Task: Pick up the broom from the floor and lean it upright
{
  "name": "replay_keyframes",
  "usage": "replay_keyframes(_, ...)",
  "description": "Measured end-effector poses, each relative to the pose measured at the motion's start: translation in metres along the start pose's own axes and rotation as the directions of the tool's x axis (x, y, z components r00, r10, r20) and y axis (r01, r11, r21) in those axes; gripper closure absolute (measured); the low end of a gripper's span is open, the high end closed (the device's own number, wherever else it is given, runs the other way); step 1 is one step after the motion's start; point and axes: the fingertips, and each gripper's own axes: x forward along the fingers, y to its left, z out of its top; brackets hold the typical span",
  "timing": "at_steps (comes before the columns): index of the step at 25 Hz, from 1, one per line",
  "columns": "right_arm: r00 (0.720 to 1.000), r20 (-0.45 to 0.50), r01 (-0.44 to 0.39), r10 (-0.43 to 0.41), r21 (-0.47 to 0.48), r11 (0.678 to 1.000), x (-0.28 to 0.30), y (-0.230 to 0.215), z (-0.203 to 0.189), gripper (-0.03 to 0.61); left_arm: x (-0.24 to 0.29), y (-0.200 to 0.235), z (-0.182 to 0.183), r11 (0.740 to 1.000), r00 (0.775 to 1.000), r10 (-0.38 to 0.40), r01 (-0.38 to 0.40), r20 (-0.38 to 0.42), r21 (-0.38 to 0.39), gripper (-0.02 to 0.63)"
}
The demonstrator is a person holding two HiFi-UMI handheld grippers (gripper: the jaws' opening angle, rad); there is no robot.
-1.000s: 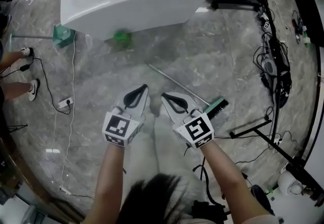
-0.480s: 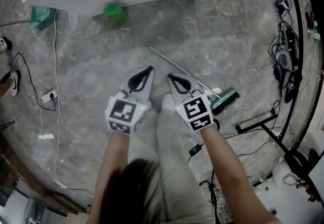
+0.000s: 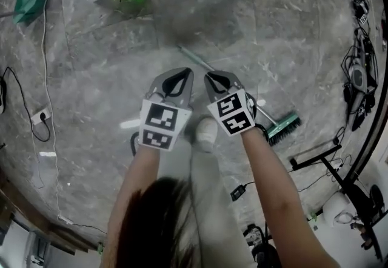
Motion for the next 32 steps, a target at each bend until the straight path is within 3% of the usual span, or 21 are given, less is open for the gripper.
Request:
replay_keyframes(8,0.99,-0.14,0.012,-0.017,-0.033,0.999,0.058,-0.021,-0.053,0.52,0.053,0.015,-0.045,0.999,0.993,-0.035,0.034,-0.109,-0.012,0.62)
replay_keyframes(14,0.97,-0.241,0.008,-0.031,-0.094,0.996,0.101,-0.035,-0.077,0.514,0.081,0.028,-0.079,0.999,0.97,-0.032,0.029,-0.242,-0.013,0.62)
replay_keyframes(19,0.965,-0.26,0.024,-0.044,-0.083,0.996,0.116,-0.038,-0.084,0.489,0.094,0.037,-0.084,0.999,0.97,-0.03,0.025,-0.242,-0.025,0.618)
replay_keyframes(27,0.944,-0.325,0.013,-0.063,-0.153,0.988,0.12,-0.037,-0.087,0.503,0.096,0.038,-0.083,0.998,0.969,-0.05,0.043,-0.242,-0.034,0.615)
replay_keyframes(32,0.955,-0.291,0.019,-0.062,-0.15,0.989,0.102,-0.038,-0.071,0.503,0.087,0.037,-0.062,0.999,0.977,-0.038,0.03,-0.209,-0.039,0.615)
